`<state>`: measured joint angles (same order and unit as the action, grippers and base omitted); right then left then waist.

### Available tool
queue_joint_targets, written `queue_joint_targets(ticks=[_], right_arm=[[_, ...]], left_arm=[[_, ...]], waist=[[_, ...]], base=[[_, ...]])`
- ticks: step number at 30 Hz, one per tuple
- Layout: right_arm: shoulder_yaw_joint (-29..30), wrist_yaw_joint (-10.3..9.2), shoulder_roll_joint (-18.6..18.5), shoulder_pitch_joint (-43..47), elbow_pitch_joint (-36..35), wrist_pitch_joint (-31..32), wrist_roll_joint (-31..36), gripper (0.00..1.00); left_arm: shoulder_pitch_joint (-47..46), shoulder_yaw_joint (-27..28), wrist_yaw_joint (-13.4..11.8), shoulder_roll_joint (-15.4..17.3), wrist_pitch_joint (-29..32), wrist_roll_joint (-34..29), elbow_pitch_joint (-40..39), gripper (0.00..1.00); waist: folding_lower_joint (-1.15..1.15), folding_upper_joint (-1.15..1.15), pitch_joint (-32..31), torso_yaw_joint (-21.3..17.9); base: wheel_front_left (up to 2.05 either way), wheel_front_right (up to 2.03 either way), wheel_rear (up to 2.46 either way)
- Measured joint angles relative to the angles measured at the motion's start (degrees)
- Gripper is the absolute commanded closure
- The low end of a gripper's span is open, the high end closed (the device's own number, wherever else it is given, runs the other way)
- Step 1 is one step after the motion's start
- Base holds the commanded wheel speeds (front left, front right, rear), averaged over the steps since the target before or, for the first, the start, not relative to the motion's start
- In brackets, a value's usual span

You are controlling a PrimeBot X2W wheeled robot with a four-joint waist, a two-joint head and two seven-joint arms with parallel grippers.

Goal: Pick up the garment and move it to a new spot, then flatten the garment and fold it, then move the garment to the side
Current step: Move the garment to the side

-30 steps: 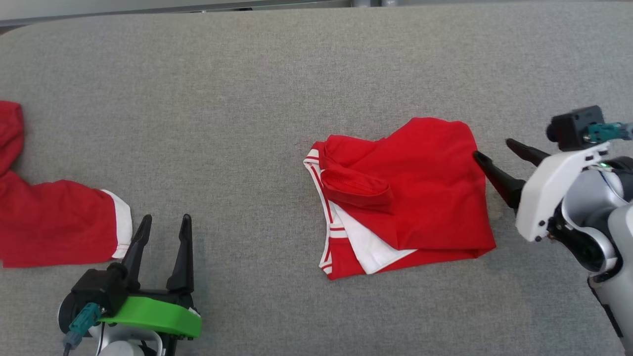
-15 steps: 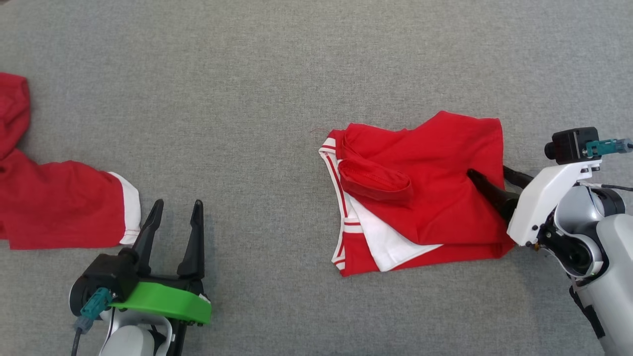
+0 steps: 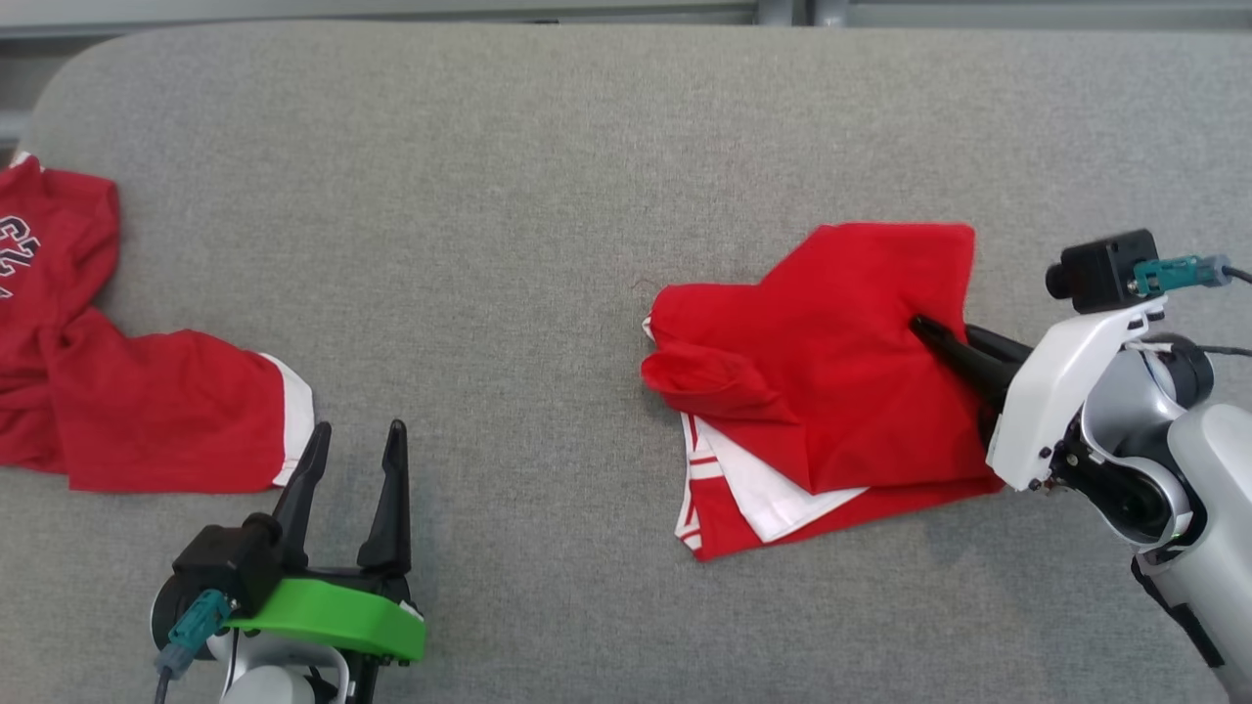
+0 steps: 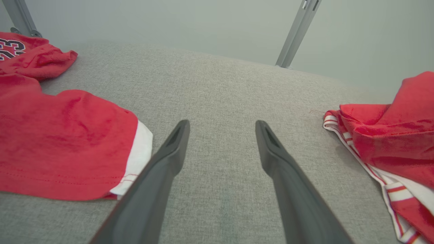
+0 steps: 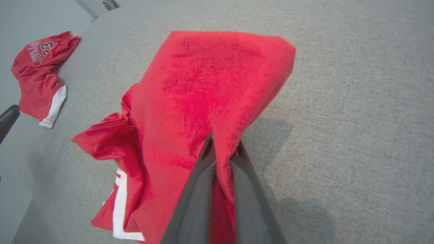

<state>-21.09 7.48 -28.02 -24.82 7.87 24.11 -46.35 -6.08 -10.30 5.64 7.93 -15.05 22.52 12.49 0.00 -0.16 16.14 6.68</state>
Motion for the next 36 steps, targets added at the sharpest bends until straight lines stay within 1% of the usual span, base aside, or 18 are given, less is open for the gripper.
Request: queue_joint_targets(ticks=[7,10,13,19,25,30,36], right_arm=[[-4.25,0.00,-5.25,-2.46,-11.13,0.46,-0.96,1.00],[-5.36,0.00,-5.94,-2.70,-13.33,0.68,-1.64,1.00],[-5.70,0.00,-6.28,-2.25,-13.66,1.35,-2.15,1.00],[-2.91,0.00,-6.03,-0.99,-10.84,2.02,-2.76,1.00],[2.29,0.00,-5.11,-0.71,-4.67,1.25,-2.29,1.00],[4.30,0.00,-3.46,0.30,0.33,-1.78,-1.30,1.00],[5.41,0.00,-1.71,0.10,6.23,-6.95,0.43,1.00]], left_arm=[[1.60,0.81,0.60,-1.81,0.00,-0.56,-0.01,0.00],[2.13,1.04,0.89,-2.48,0.00,-0.56,-0.09,0.00],[2.23,1.12,0.99,-3.24,0.00,-0.71,-0.15,0.00],[2.85,2.11,1.26,-3.83,0.00,-0.82,-0.11,0.00],[2.86,2.79,1.44,-4.09,0.00,-2.00,-0.96,0.00],[2.49,2.87,1.48,-3.45,0.00,-3.61,-2.49,0.00],[0.59,2.75,1.49,-0.66,0.31,-5.32,-4.77,0.00]], waist=[[0.00,0.00,-4.03,-0.18],[0.00,0.00,-5.50,-0.11],[0.00,0.00,-6.17,0.20],[0.00,0.00,-5.70,0.48],[0.00,0.00,-4.32,-1.39],[0.00,0.00,-2.96,-4.67],[0.00,0.00,-0.76,-10.23]], base=[[0.00,0.00,0.00],[0.00,0.00,0.00],[0.00,0.00,0.00],[0.00,0.00,0.00],[0.00,0.00,0.00],[0.00,0.00,0.00],[0.00,0.00,0.00]])
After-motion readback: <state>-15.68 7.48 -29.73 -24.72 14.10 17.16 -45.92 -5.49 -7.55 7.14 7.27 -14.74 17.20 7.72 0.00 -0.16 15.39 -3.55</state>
